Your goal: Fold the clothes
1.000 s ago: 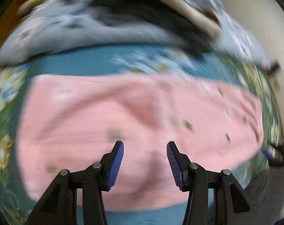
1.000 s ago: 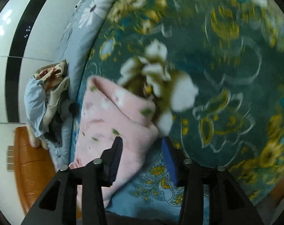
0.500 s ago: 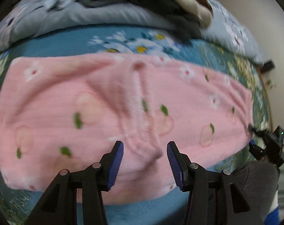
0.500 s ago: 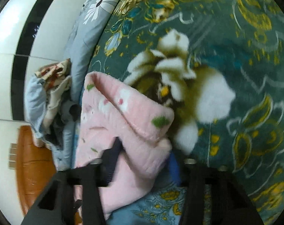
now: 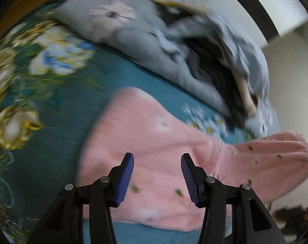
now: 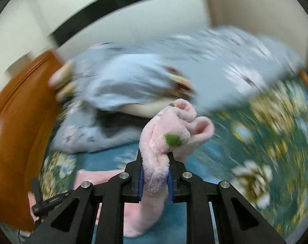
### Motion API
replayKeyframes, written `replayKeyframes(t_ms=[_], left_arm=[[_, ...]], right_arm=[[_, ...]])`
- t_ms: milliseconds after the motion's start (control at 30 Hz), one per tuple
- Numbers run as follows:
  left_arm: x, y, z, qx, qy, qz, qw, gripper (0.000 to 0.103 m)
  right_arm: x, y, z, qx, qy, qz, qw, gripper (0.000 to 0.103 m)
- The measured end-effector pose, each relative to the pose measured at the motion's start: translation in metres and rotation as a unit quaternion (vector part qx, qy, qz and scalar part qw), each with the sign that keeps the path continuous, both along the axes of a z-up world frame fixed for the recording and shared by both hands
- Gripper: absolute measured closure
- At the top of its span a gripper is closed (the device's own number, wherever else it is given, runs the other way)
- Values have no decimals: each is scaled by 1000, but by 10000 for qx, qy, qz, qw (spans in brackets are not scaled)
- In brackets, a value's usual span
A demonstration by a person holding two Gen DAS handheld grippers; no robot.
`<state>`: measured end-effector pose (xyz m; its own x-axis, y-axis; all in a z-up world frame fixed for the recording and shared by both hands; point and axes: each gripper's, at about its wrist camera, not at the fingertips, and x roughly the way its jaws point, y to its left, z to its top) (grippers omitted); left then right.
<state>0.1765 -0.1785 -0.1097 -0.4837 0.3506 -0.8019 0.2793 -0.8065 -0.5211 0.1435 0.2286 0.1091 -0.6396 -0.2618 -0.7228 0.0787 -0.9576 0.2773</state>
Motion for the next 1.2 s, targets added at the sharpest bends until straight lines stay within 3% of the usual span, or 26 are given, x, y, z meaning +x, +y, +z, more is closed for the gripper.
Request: replayKeyframes(t_ms=[67,167,300,467,567,667,833,1000,1033,1167,1200], left_arm=[[10,-26,-4,121,26,287,9995,51],[27,-58,-17,350,-34,613,9975,50],[46,-77,-38,622,-253,713,9952,50],[63,-80,-48,1482,-70,556,9874,43],[59,-72,-55,1909,-52,437,9806,41],[50,-58,-56,2218,36,241,9748,36],[34,-26,-49,1999,126,-253,9794,29],[17,9,-42,1332,96,-599,9892,31],[14,14,-42,1142,61,-592,9917,33],[9,24,-39,705,102,-538,9960,78],[12,19,-40,692,80,-498,9963,81]], right_arm=[[-6,-58,2,107,71,490,9987,84],[-15,-151,-26,304,-131,1239,9917,84],[-14,-254,-108,608,-986,2046,9720,83],[4,-305,-181,930,-1692,2722,9427,73],[17,-297,-184,722,-1781,3048,9328,58],[20,-262,-168,233,-1769,2891,9405,49],[15,-177,-155,-265,-1747,1798,9677,48],[15,-122,-165,-788,-1958,996,9724,48],[16,-118,-167,-859,-1987,919,9719,48],[18,-114,-167,-1035,-1996,824,9709,48],[18,-114,-167,-1058,-1995,815,9708,48]])
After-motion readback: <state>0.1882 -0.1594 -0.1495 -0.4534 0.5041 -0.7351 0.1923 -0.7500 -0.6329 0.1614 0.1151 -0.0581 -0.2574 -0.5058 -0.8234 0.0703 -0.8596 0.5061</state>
